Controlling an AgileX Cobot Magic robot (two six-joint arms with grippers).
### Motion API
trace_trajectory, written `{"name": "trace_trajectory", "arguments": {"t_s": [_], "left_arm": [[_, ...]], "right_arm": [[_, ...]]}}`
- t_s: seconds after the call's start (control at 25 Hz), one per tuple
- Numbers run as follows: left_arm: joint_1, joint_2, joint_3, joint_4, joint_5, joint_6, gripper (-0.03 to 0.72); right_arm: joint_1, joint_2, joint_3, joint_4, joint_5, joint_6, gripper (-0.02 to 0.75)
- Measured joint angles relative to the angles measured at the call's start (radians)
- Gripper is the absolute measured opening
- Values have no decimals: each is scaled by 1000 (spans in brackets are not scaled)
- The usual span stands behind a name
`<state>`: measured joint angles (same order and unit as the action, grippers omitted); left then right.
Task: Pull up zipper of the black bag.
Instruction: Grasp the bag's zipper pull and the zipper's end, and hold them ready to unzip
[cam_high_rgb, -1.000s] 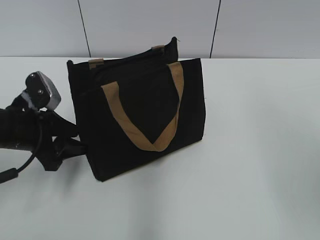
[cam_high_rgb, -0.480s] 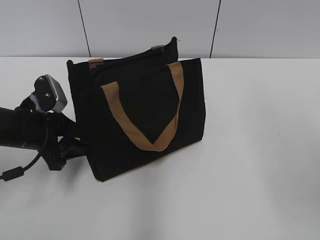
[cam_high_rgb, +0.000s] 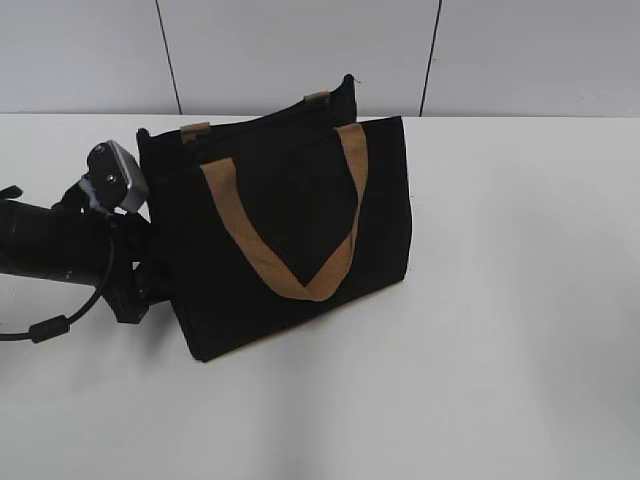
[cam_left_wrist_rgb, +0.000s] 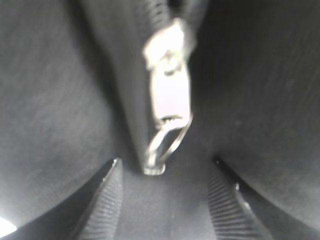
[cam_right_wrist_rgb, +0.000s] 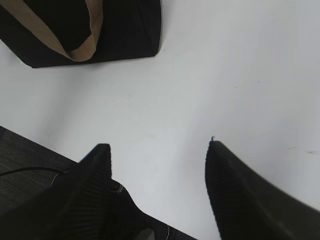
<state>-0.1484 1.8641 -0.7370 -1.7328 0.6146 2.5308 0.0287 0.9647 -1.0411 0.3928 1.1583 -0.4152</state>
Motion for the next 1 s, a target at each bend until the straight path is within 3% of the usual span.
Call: {"name": "trace_trajectory", "arguments": {"t_s": [0.36,0.6,0.92,1.0], "left_arm": [[0,27,-26,1,2,-4,395],[0,27,-26,0,26,-31,211],[0,27,-27,0,61,-37,139],[0,27,-27,0,64,-44,93]], "right_arm": [[0,1,0,2,0,-2,450],[0,1,0,3,0,-2,450],[0,1,0,3,0,-2,450],[0,1,0,3,0,-2,450]]}}
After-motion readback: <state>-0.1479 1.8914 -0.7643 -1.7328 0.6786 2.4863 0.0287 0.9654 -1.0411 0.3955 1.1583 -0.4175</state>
